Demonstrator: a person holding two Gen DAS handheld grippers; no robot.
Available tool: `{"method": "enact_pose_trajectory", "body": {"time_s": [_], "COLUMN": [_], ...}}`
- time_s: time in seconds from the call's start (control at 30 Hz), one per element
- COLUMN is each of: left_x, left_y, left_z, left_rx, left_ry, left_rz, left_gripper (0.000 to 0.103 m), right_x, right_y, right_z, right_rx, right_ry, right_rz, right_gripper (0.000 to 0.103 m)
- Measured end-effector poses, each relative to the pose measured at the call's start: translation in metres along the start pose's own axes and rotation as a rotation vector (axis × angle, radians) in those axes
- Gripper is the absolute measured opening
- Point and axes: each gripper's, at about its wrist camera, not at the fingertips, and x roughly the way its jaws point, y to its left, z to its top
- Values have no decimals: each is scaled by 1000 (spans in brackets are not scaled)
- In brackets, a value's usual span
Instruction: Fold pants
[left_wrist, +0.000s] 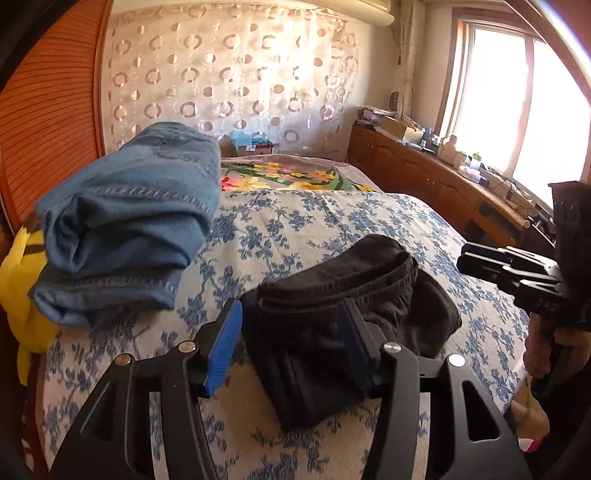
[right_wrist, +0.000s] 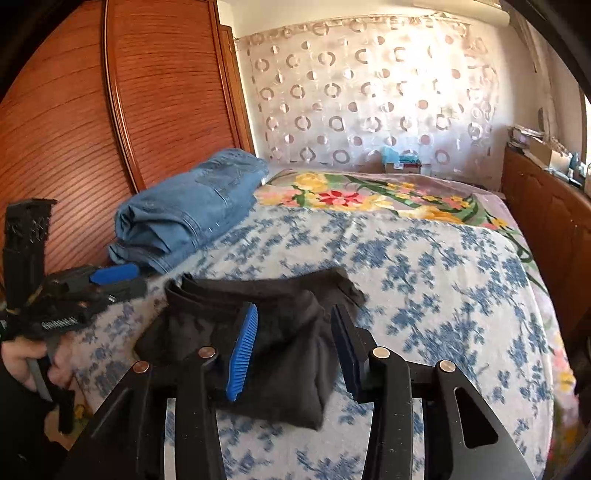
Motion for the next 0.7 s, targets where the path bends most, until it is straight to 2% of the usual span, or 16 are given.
{"method": "enact_pose_trajectory", "body": {"time_s": [0.2,0.33,0.47,0.53,0.6,0.7], "left_x": [4,14,21,22,22,18], "left_y": [-1,-10,-16,-17,-17,-15], "left_z": [-33,-47,-49,-49,-49,-48], "left_rx": [-11,31,54,68,79,76], "left_ry": [74,118,148,150,150,137], "left_rz": [-21,-30,-9,-16,-15,-20], "left_gripper": [55,54,39,33,21,12], "right_x": [8,13,21,25,26,18], "right_y": [2,2,0,-3,-5,-10], "right_z": [-26,-34,-37,-39,-39,-34], "right_rx": [-13,-16,-17,-17,-13,0], "right_ry": [95,125,167,184,189,160], "right_rz": [22,40,64,75,82,95], "right_gripper": [43,43,43,29,9,5]}}
